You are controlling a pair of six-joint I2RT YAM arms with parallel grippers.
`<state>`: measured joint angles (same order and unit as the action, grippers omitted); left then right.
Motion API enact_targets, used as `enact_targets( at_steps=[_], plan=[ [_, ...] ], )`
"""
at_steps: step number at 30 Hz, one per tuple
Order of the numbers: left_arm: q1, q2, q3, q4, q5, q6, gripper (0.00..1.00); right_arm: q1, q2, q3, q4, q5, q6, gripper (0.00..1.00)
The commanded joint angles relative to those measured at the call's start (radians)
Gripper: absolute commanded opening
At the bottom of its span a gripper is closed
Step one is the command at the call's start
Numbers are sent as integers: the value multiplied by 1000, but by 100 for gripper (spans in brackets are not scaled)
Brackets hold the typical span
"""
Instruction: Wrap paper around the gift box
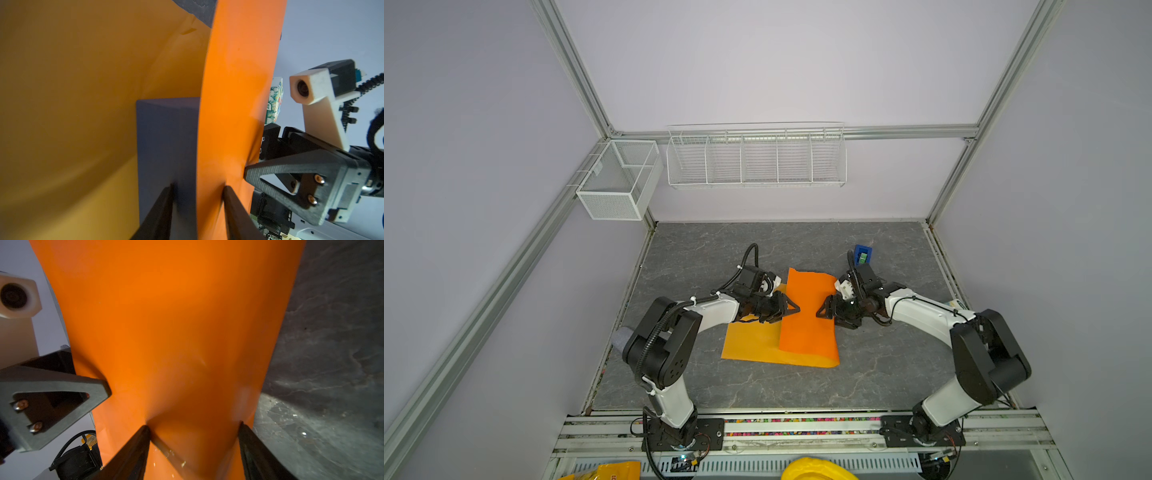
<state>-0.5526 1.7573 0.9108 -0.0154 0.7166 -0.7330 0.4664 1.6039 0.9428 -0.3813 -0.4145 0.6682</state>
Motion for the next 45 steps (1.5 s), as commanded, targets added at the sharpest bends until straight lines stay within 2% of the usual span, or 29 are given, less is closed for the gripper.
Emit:
enact_targets(
  at_steps=[1,5,10,13,15,18,22,28,36,45],
  plan=[
    [-17,27,-54,-99,-60,0,39,7,5,22,-55,49,-47,70],
    [-17,25,-62,-101,-66,1,39,5,-55,56,-159,141,-83,71],
    [-17,22,-59,-103,-66,3,39,6,-111,89,-201,149,-93,69],
    [-17,24,-58,-103,-66,3,39,10,-124,100,-176,94,-80,62],
    [-17,27,-56,-103,-65,3,39,16,-119,103,-127,13,-64,51],
    [-17,27,-57,-103,-62,2,39,32,-85,108,-36,-98,-30,46],
    [-17,26,-59,-103,-64,3,39,60,-10,143,-19,-142,-28,45],
    [-17,3,-54,-120,-73,4,41,51,53,121,-62,-117,-64,44],
    [-13,-108,7,-278,-154,67,50,48,59,92,-91,-90,-91,43],
    [-12,-124,27,-303,-122,83,53,47,43,88,-102,-98,-101,43]
  ],
)
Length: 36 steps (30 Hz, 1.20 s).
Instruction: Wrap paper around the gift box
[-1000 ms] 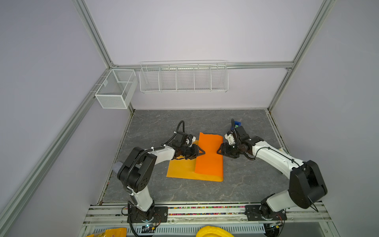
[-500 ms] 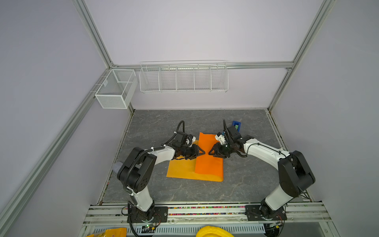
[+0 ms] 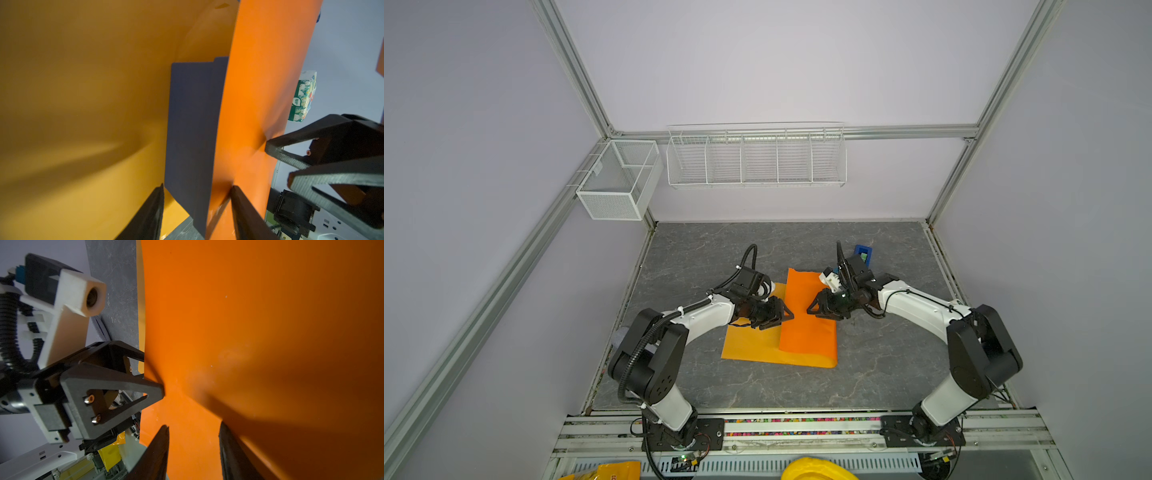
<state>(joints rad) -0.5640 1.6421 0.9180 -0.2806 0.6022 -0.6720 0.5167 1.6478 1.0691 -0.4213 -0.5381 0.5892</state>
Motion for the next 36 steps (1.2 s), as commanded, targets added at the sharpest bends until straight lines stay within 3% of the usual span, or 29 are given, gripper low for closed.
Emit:
enact_targets(
  at_steps=[1,11,14,19,24,30,36],
  plan=[
    [0,-6,17,-30,-2,21,53,-4,-4,-40,-65,26,-24,43],
    [-2,10,4,88,89,-41,54,-4,-14,-57,-76,13,-45,43],
    [-3,-12,27,-34,-9,-2,53,-3,-14,-56,-82,13,-55,43],
    [22,-110,64,-276,-290,72,53,-4,-6,-52,-89,15,-63,43],
    [165,-191,-30,-360,-389,63,56,-4,2,-51,-86,10,-66,43],
    [296,-212,-169,-318,-381,72,61,-4,4,-51,-80,6,-66,43],
    [317,-113,-200,-246,-300,121,60,-4,14,-52,-75,2,-65,43]
  ],
)
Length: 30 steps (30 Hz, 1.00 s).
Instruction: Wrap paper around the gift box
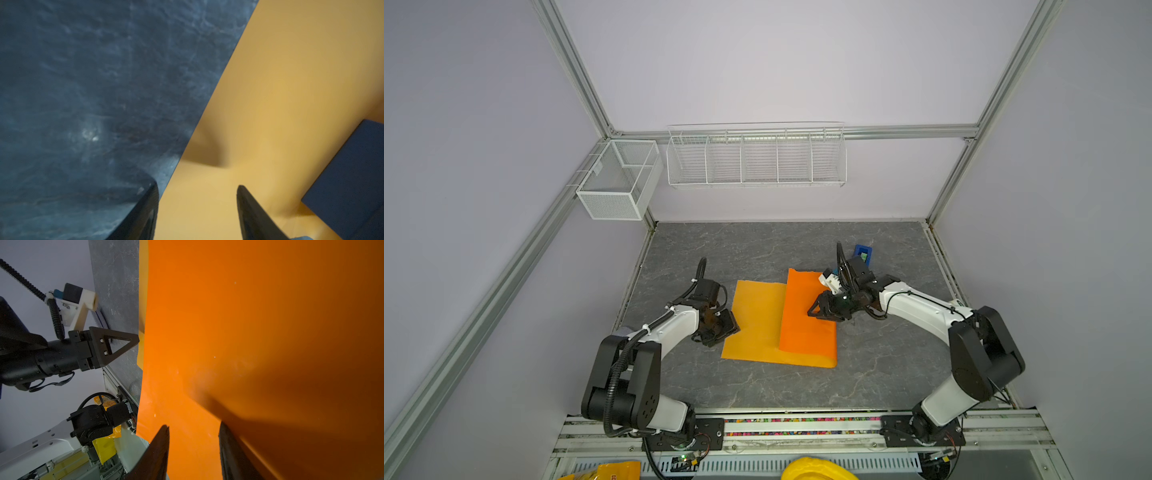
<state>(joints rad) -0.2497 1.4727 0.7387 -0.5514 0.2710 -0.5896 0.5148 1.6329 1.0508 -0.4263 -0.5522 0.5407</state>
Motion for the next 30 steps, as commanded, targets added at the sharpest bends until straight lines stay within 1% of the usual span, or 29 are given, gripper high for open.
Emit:
enact_targets(
  at_steps=[1,6,9,12,15,18,22,26,30],
  plan=[
    [3,67,-24,40,52,43,60,-4,29,-34,-68,15,-16,43],
    [3,86,-35,147,225,62,59,-4,27,-35,-68,15,-15,43],
    [3,78,-14,172,280,73,59,-4,27,-37,-68,14,-13,43],
    [10,79,27,169,269,91,60,-3,27,-37,-65,15,-10,43],
    [41,106,73,183,277,113,62,-3,25,-33,-64,13,-9,43],
    [84,140,116,203,332,119,64,-5,23,-31,-67,15,-10,43],
    [96,151,156,184,359,134,64,-5,17,-35,-69,18,-10,43],
    [96,126,160,143,341,148,62,-6,16,-40,-66,21,-7,43],
    [96,79,144,99,292,154,59,-5,18,-41,-66,18,-7,43]
  ],
)
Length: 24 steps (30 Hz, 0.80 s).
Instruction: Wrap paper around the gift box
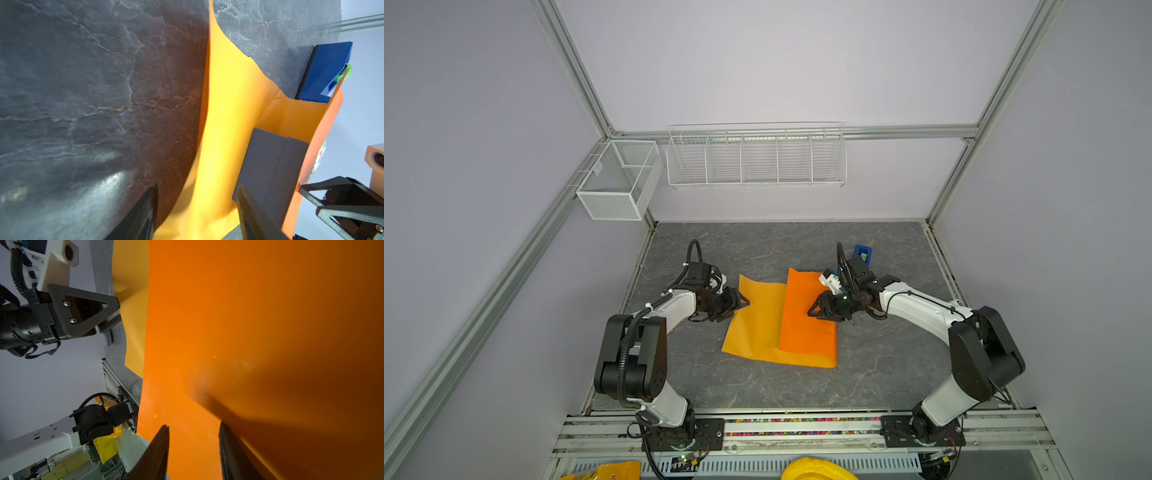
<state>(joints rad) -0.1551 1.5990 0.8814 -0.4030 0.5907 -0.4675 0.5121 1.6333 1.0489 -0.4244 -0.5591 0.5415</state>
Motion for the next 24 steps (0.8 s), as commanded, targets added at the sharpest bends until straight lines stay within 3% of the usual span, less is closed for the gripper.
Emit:
enact_targets(
  at_steps=[1,6,9,24],
  plan=[
    [2,-61,-6,-54,-36,33,56,-1,18,-40,-68,26,-8,43],
    [2,-112,-9,-101,-89,44,36,-1,17,-38,-74,25,-10,43],
    [2,-99,0,-106,-61,50,28,-2,19,-36,-73,30,-12,43],
    [-13,-20,28,-141,-84,72,27,-1,18,-36,-73,33,-5,43]
  ],
)
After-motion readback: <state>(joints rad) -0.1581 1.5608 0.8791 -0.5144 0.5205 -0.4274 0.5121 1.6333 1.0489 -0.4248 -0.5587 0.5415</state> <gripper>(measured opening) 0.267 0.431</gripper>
